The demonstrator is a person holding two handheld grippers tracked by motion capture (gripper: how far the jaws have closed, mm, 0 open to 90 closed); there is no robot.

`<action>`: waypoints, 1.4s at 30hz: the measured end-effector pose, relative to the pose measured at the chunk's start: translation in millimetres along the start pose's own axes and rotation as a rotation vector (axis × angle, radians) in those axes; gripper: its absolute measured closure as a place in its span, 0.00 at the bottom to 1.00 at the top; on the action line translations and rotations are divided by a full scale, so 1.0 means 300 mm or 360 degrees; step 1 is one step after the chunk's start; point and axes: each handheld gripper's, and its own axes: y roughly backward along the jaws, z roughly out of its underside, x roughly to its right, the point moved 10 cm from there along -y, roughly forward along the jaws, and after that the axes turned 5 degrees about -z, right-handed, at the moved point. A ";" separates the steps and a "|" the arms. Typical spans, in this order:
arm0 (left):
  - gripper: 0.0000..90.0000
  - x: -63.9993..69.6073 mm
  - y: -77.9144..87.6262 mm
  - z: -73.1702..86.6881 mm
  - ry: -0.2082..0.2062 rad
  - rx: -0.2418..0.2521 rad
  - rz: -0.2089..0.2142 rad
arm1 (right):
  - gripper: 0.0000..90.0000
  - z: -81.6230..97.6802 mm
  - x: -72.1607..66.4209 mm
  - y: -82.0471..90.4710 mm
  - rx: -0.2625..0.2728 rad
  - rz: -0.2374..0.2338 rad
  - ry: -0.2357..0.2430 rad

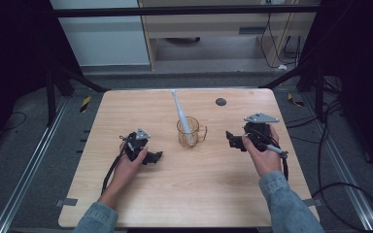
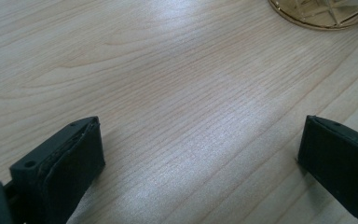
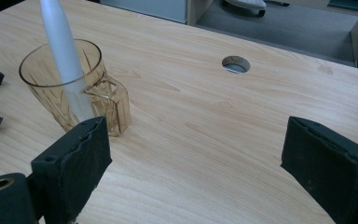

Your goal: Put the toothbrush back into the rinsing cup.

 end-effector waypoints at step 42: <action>0.00 0.000 0.000 0.000 0.0000 0.0001 0.0000 | 0.08 0.255 0.179 -0.031 -0.0185 0.0071 -0.0049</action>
